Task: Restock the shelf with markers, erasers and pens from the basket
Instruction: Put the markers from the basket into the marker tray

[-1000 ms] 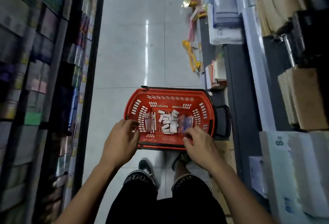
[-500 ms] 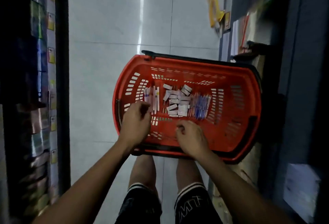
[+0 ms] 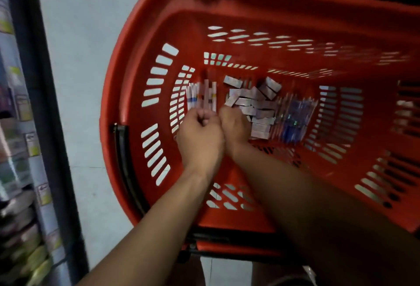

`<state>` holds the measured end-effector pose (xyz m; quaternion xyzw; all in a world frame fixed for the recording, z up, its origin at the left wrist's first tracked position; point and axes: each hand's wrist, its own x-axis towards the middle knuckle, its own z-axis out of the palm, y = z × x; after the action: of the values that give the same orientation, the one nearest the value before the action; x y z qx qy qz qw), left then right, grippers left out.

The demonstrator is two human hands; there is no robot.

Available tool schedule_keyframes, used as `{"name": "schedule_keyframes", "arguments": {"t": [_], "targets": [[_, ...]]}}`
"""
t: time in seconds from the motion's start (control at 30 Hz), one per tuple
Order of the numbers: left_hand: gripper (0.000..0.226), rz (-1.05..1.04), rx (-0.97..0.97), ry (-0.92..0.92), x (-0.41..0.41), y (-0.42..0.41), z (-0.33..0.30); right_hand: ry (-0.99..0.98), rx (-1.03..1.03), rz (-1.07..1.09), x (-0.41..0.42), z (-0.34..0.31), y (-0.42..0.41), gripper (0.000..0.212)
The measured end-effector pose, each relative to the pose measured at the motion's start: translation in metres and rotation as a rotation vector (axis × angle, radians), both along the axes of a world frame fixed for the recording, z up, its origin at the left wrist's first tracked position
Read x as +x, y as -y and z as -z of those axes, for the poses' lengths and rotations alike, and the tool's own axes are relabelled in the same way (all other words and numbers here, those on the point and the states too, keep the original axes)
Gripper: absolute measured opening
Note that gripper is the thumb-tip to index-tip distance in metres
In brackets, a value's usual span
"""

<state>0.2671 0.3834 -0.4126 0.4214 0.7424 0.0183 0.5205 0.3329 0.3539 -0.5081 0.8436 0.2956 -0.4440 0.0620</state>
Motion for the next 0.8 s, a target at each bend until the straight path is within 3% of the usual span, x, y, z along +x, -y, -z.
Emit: {"name": "schedule_keyframes", "arguments": {"t": [0.17,0.3,0.47,0.57,0.7,0.8], "targets": [[0.016,-0.087,-0.019,0.015,0.003,0.003,-0.003,-0.064,-0.077,0.114,-0.001,0.012,-0.011,0.029],[0.016,-0.099,-0.057,0.001,0.002,-0.004,-0.008,-0.032,-0.057,0.126,-0.004,0.002,-0.004,0.022],[0.016,-0.085,-0.199,0.001,0.005,-0.017,-0.001,-0.183,0.14,0.189,0.002,-0.032,0.023,0.007],[0.014,-0.015,-0.34,0.019,0.007,-0.021,0.008,-0.277,0.325,0.176,0.0,-0.058,0.032,0.022],[0.021,0.061,-0.194,-0.041,-0.003,-0.021,0.015,-0.351,0.422,0.294,0.006,-0.059,0.029,0.014],[0.022,0.051,-0.017,-0.066,-0.009,-0.019,0.017,-0.139,0.314,0.289,0.012,-0.031,0.022,0.013]]}}
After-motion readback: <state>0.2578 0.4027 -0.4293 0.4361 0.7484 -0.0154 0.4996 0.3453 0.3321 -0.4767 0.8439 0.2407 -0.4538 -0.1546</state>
